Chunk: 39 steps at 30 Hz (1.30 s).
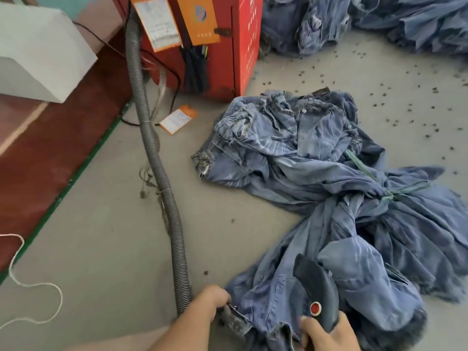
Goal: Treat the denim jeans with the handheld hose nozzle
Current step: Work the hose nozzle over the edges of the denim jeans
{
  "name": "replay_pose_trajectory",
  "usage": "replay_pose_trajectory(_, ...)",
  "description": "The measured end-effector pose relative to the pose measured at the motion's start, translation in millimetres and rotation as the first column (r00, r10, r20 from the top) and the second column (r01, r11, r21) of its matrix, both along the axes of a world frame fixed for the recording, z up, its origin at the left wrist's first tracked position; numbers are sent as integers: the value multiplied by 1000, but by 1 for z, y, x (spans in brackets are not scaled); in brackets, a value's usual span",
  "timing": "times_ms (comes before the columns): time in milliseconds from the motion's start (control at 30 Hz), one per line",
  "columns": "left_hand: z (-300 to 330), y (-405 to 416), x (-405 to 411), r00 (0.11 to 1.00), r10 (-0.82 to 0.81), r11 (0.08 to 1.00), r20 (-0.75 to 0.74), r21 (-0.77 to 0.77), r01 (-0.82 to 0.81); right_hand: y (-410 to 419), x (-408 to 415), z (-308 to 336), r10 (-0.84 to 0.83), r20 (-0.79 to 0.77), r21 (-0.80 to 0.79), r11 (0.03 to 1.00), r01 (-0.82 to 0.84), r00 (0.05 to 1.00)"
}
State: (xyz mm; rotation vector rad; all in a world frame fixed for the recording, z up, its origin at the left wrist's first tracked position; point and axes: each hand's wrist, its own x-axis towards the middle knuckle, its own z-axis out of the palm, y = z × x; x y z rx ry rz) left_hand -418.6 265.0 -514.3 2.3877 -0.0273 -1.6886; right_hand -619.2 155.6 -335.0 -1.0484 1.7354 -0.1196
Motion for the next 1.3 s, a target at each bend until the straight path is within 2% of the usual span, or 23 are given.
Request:
replay_pose_trajectory(33, 7, -3, 1, 978, 168, 986, -127, 2, -169, 14, -4, 1, 94, 26, 9, 995, -95, 995)
replay_pose_trajectory(67, 16, -9, 4, 922, 317, 944, -220, -16, -328, 15, -5, 4, 89, 54, 30, 995, -91, 995)
replay_pose_trajectory(100, 23, -8, 8, 834, 476, 853, -280, -84, -515, 11, -3, 8, 68, 52, 44, 997, -70, 996)
replay_pose_trajectory(167, 42, -15, 16, 588, 693, 578, -416, -166, -799, 7, -1, 21, 77, 52, 43, 996, -79, 996)
replay_pose_trajectory(200, 52, -20, 21, 487, 727, 458, -484, -187, -869, 6, 3, 31, 107, 66, 26, 994, -109, 992)
replay_pose_trajectory(267, 74, -29, 30, 348, 726, 280, -592, -208, -937, 3, 6, 43, 154, 86, -28, 988, -152, 984)
replay_pose_trajectory(333, 100, -35, 36, 285, 692, 176, -663, -229, -958, 1, 5, 52, 175, 96, -86, 982, -166, 980)
replay_pose_trajectory(400, 125, -38, 41, 293, 619, 151, -729, -256, -955, 2, 4, 63, 210, 102, -129, 972, -197, 972)
replay_pose_trajectory(500, 151, -38, 42, 359, 530, 143, -768, -337, -931, 6, 2, 79, 249, 132, -127, 964, -233, 959)
replay_pose_trajectory(633, 166, -37, 34, 422, 471, 189, -775, -379, -906, 15, -3, 90, 310, 145, -172, 943, -285, 940)
replay_pose_trajectory(800, 174, -41, 27, 439, 384, 231, -812, -376, -897, 37, 8, 84, 395, 168, -94, 919, -384, 903)
replay_pose_trajectory(900, 178, -41, 28, 430, 361, 208, -827, -378, -902, 36, 31, 75, 422, 215, -94, 906, -412, 881)
replay_pose_trajectory(967, 179, -39, 32, 416, 357, 183, -836, -374, -909, 23, 47, 71, 346, 272, -115, 938, -327, 898)
replay_pose_trajectory(1067, 183, -36, 34, 428, 351, 190, -833, -384, -903, 3, 51, 66, 123, 399, -61, 992, -108, 909)
replay_pose_trajectory(1300, 181, -31, 39, 414, 428, 195, -803, -366, -910, 7, 0, 70, 86, 305, -24, 996, -82, 949)
